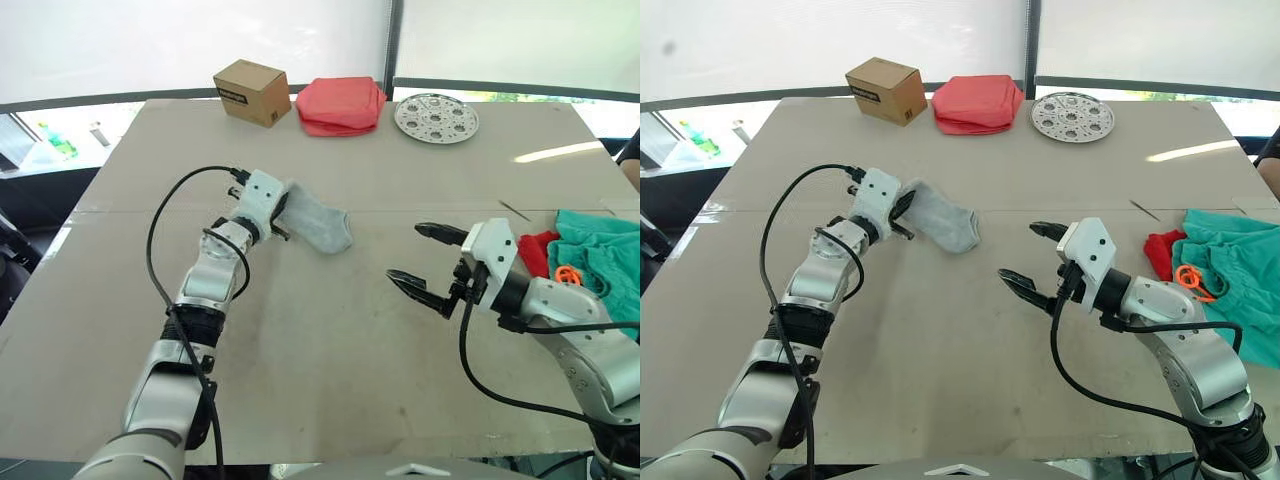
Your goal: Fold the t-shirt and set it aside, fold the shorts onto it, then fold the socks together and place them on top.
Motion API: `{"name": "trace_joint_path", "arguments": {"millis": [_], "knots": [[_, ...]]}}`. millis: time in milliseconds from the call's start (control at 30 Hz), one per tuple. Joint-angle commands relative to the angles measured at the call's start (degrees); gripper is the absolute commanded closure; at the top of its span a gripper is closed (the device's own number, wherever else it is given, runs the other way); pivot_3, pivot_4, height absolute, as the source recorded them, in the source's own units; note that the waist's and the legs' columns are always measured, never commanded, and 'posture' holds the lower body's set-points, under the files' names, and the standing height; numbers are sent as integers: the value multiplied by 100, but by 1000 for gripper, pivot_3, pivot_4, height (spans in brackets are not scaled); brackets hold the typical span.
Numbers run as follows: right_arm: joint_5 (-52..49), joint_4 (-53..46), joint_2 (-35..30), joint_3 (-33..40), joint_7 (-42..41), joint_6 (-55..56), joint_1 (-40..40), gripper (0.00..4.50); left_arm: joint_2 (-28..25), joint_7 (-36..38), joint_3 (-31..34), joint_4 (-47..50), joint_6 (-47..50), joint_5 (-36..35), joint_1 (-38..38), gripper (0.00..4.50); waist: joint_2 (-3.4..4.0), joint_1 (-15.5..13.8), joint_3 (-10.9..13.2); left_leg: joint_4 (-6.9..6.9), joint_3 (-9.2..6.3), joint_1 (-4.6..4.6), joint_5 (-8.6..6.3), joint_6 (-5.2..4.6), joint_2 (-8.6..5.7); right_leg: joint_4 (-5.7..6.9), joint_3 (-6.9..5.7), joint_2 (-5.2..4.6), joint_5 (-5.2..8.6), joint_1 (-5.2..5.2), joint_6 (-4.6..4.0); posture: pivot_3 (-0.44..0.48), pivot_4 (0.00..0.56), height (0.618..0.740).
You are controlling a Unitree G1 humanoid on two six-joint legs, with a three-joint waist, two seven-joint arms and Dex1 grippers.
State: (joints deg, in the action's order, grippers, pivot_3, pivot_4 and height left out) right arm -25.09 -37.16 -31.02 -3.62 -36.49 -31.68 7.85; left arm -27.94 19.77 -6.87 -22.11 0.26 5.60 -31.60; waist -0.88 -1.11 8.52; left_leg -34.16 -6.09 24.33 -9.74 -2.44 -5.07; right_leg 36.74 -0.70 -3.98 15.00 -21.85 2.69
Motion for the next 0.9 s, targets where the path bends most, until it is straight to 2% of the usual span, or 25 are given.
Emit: {"name": "trace_joint_path", "arguments": {"millis": [33,200,367,700,800,900], "knots": [[-6,-115,3,58,56,72,54,0,-170,-259,-397,441,-1288,783,219,4485,-1,-1,0,-3,0,12,0,0,-1,0,-1,-1,0,-11,0,0,150,740],[-35,-202,-50,103,95,26,-56,0,-238,-700,-673,490,-2240,1571,287,4485,-1,2,-1,-10,0,35,1,0,-1,6,-1,0,-2,-35,1,0,150,740],[-61,-265,-76,88,131,-69,-115,0,-181,-1001,-642,385,-2460,1913,108,4485,-1,17,-1,-11,0,33,1,-1,-1,8,-4,2,-2,-34,3,0,150,740],[-10,-179,-91,-8,120,-80,-87,0,-691,-2095,-893,-562,-3456,3116,-787,4485,-2,24,-1,-18,-1,29,13,-20,-2,17,-8,11,-4,-31,9,0,150,740],[1,-144,-111,-34,78,-64,-48,0,-667,-1971,-987,-630,-3753,3020,-662,4485,-2,26,-1,-18,0,29,14,-21,-2,17,-7,12,-5,-31,10,0,150,740],[97,59,-57,-226,80,-133,144,0,-465,-1523,-814,-734,-3426,2436,-506,4485,-1,29,-1,-21,0,29,15,-22,-2,21,-8,12,-6,-31,10,0,150,740]]}}
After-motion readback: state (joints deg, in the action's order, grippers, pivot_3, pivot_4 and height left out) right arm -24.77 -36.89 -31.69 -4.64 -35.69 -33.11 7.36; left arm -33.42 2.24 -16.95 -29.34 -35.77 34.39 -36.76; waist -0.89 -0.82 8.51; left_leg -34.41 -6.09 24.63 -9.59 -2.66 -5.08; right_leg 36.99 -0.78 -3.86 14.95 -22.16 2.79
